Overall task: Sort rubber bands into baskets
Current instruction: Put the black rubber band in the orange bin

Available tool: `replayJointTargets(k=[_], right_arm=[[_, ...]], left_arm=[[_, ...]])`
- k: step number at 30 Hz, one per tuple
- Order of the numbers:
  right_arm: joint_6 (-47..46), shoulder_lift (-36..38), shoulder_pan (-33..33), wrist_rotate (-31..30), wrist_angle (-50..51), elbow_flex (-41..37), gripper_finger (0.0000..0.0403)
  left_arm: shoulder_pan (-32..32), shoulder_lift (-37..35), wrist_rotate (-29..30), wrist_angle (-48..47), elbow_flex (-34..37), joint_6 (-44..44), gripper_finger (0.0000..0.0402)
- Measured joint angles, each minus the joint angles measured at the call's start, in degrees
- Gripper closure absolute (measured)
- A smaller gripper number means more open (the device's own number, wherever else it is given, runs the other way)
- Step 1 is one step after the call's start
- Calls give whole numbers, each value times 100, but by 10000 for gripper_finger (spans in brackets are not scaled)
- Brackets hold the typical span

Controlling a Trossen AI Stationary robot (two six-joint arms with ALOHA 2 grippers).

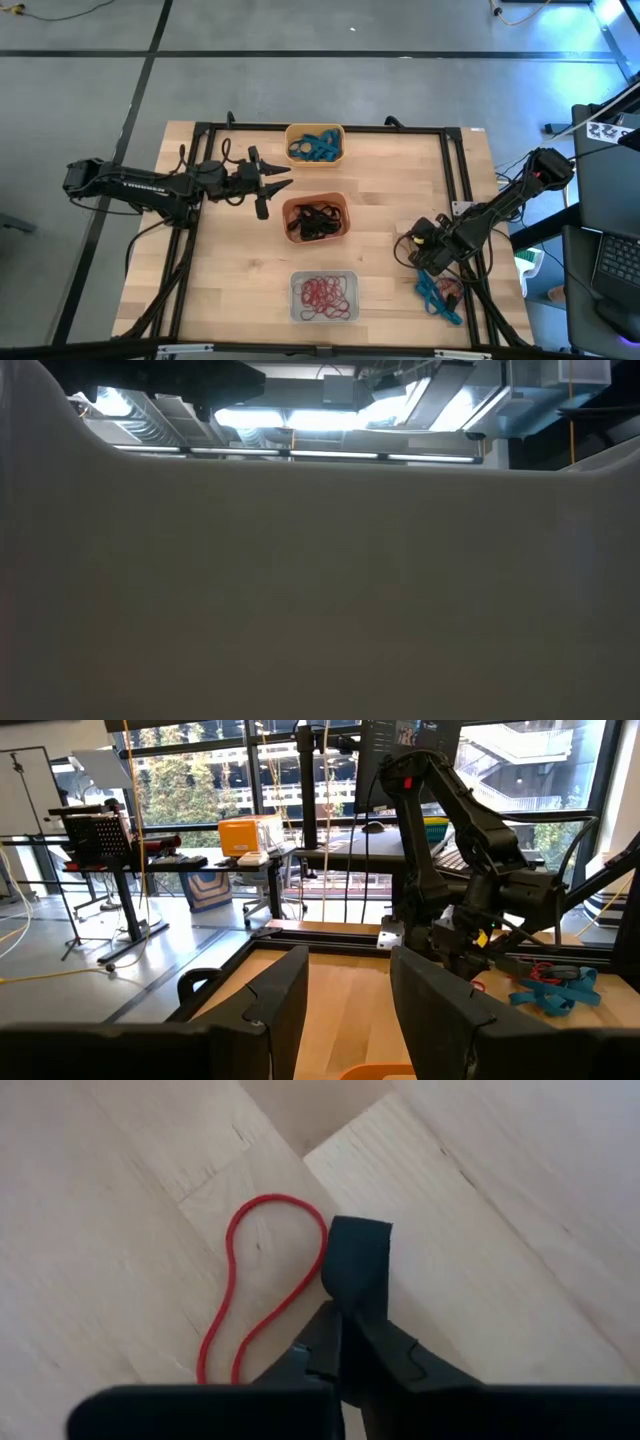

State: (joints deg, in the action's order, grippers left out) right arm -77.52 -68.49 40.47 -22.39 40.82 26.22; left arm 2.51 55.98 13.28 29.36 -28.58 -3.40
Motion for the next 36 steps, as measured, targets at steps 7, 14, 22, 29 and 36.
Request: replayJointTargets(k=[7, 14, 22, 29, 36], right_arm=[[327, 0, 0, -335, 613, 617, 396], [1190, 0, -21, -1336, 956, 1545, 391], [3117, 0, -774, -1275, -431, 1925, 396], [4664, 0, -1571, -836, -2030, 1923, 393], [5527, -270, -2213, -294, -3153, 1921, 397]], left_arm=[[2, -1, 0, 0, 0, -2, 260], [0, -1, 0, 0, 0, -2, 260], [0, -1, 1, 2, 0, 26, 260], [2, -1, 0, 2, 0, 3, 260], [1, -1, 0, 2, 2, 2, 260]])
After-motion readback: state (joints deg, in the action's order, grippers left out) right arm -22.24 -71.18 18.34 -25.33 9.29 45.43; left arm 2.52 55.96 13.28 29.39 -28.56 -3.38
